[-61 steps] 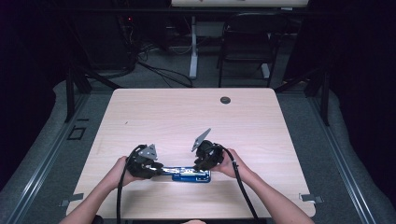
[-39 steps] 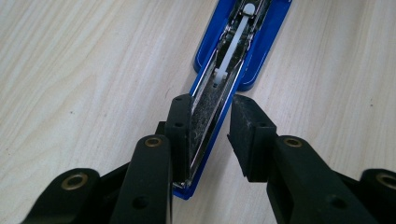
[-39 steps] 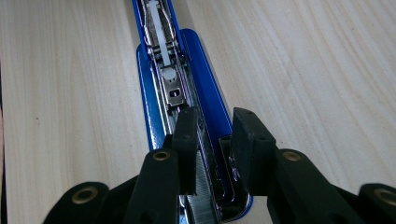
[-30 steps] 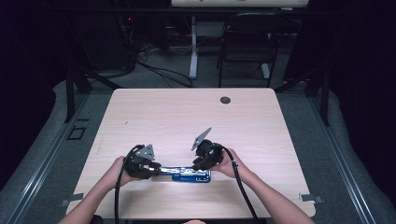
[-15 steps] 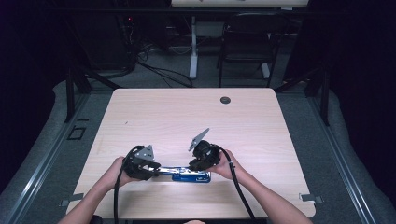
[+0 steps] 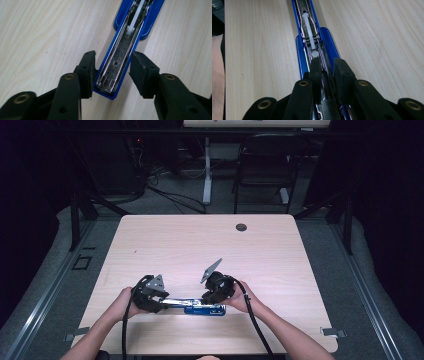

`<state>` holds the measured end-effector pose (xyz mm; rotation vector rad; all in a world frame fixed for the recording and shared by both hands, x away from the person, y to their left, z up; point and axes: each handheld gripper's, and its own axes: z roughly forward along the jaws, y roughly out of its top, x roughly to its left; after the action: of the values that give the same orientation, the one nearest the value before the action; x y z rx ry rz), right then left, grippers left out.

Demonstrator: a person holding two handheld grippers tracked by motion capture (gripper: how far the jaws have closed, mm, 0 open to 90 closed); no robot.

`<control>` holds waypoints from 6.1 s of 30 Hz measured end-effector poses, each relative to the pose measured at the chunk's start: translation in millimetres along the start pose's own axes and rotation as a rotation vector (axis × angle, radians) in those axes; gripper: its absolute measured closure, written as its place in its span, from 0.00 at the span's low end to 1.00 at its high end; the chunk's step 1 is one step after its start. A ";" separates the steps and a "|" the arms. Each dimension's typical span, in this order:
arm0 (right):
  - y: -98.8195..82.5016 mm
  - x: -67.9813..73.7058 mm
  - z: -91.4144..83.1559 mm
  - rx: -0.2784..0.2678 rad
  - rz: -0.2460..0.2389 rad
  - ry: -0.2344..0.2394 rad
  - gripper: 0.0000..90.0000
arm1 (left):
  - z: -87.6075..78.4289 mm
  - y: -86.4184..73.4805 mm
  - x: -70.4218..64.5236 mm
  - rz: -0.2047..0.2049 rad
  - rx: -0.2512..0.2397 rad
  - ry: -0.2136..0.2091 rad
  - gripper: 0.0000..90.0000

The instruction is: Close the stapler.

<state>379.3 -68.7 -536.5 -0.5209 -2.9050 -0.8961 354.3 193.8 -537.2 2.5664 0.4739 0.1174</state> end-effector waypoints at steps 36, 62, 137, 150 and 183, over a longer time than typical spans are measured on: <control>2.1 10.8 -9.9 -0.082 0.002 -0.013 0.95 | 2.6 -7.5 8.4 0.033 0.029 -0.068 0.63; 13.1 22.4 16.9 -0.113 -0.015 -0.020 1.00 | -16.5 -5.3 8.3 0.033 -0.069 -0.085 0.66; 17.5 23.4 1.8 -0.169 -0.006 -0.039 1.00 | -2.0 28.2 -7.9 0.086 -0.250 -0.083 0.71; 11.7 22.0 -2.2 -0.160 0.008 -0.048 1.00 | 12.4 38.4 -8.8 0.095 -0.243 -0.113 0.70; -7.1 16.0 -17.1 -0.124 0.065 -0.066 0.98 | 33.1 55.1 -18.2 0.143 -0.223 -0.117 0.72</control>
<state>361.1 -78.9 -523.7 -0.6616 -2.8848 -1.0747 360.1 127.2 -537.3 2.3694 0.2197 0.0665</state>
